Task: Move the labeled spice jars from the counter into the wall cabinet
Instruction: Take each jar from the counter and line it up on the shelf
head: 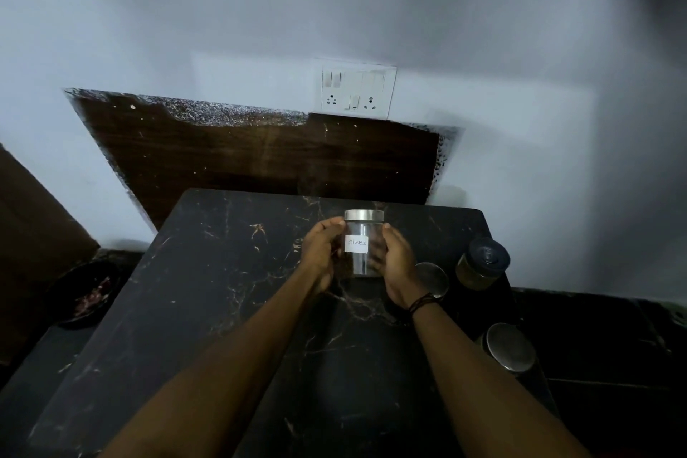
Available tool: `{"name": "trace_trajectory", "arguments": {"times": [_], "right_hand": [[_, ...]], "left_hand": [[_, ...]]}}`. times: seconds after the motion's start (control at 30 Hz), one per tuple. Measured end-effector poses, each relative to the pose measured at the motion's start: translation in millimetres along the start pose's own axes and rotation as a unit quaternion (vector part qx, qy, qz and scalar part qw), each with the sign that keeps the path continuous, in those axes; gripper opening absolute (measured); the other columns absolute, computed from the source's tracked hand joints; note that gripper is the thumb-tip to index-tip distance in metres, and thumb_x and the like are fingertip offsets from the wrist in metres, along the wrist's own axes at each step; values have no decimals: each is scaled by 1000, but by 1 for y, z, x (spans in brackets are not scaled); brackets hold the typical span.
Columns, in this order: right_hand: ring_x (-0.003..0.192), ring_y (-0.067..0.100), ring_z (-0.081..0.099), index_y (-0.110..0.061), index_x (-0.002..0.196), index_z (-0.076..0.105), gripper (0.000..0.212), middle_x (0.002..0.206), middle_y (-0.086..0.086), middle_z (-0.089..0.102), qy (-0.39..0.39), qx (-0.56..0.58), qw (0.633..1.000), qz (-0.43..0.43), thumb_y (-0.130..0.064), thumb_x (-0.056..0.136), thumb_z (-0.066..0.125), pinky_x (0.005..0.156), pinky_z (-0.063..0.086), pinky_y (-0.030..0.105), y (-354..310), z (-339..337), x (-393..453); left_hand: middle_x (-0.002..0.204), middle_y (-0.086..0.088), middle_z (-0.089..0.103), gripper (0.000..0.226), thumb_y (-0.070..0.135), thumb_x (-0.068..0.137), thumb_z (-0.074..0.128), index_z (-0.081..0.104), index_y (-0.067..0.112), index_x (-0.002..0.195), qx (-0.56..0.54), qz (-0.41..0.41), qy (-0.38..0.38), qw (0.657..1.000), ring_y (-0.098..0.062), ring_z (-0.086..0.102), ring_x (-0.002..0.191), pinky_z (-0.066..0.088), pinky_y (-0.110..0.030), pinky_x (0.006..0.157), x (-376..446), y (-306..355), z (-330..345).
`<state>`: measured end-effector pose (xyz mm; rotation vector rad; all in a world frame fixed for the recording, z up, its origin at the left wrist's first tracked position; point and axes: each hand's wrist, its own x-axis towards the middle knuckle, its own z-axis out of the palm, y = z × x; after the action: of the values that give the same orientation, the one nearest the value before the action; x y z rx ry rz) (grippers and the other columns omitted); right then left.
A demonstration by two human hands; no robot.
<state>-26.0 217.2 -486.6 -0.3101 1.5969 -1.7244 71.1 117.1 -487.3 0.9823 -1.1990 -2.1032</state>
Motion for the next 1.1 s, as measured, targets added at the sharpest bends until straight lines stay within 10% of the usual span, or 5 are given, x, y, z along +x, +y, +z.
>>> {"name": "trace_trajectory", "arguments": {"times": [0.47, 1.1], "right_hand": [[96, 20, 71, -20, 117, 61, 20, 107, 3, 73, -26, 55, 960, -273, -23, 99, 53, 75, 57, 32, -219, 44, -17], [90, 19, 62, -17, 97, 57, 24, 97, -2, 64, 139, 7, 841, -523, -41, 94, 60, 79, 52, 38, -474, 105, -55]], "left_hand": [[87, -3, 74, 8, 14, 87, 68, 72, 20, 86, -36, 231, -95, 968, -15, 68, 72, 55, -26, 59, -14, 216, 97], [82, -4, 74, 32, 43, 84, 72, 71, 11, 84, 10, 504, -4, 864, -23, 68, 77, 57, -39, 70, -67, 453, 213]]}}
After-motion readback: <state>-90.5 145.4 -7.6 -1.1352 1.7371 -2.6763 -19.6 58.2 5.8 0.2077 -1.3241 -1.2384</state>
